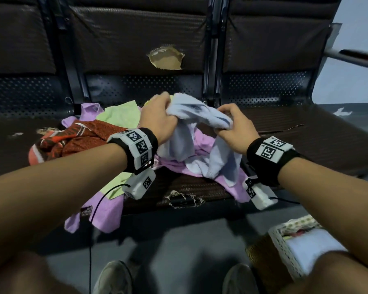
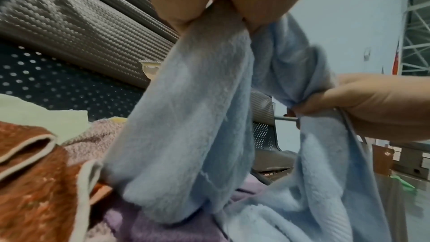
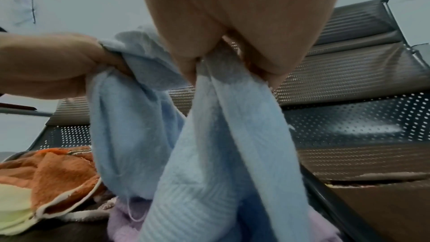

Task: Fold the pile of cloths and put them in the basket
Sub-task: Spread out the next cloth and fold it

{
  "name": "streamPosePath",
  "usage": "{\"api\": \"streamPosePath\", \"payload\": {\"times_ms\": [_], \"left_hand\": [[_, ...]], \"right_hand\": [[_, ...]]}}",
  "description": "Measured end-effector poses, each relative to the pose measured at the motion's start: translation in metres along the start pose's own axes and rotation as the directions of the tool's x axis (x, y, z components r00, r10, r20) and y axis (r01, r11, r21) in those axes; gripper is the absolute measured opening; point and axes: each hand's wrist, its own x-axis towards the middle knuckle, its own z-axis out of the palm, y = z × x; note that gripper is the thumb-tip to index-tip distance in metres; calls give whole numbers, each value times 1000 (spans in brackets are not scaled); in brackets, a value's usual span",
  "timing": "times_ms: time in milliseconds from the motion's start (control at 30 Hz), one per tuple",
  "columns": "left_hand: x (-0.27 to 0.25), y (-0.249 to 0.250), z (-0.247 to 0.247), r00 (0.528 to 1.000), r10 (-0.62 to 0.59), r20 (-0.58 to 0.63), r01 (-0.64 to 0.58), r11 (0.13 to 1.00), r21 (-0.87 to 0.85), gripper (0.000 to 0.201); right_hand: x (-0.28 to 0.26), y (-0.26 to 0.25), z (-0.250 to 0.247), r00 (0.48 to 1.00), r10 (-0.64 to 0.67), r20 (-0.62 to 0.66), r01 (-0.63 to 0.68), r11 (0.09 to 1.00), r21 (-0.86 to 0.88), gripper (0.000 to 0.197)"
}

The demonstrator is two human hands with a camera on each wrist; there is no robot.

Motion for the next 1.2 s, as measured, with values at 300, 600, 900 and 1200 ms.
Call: {"api": "streamPosePath", "payload": {"times_ms": [300, 600, 900, 1200], "left_hand": [[-18, -15, -25, 948, -51, 314, 51, 999, 5, 71], [-22, -40, -38, 961, 43, 275, -85, 986, 143, 24], [-19, -11, -27, 977, 90, 193, -123, 979, 164, 33], [5, -13, -34, 997, 74, 31, -80, 911, 404, 29]], "right_hand": [[8, -41, 32, 927, 76, 368, -172, 957, 236, 65], [11, -35, 41, 986, -55, 155, 91, 969, -231, 19], [-3, -57, 54, 962, -122, 243, 217, 883, -416, 41], [5, -52, 34, 991, -118, -55, 106, 976, -188, 44]]}}
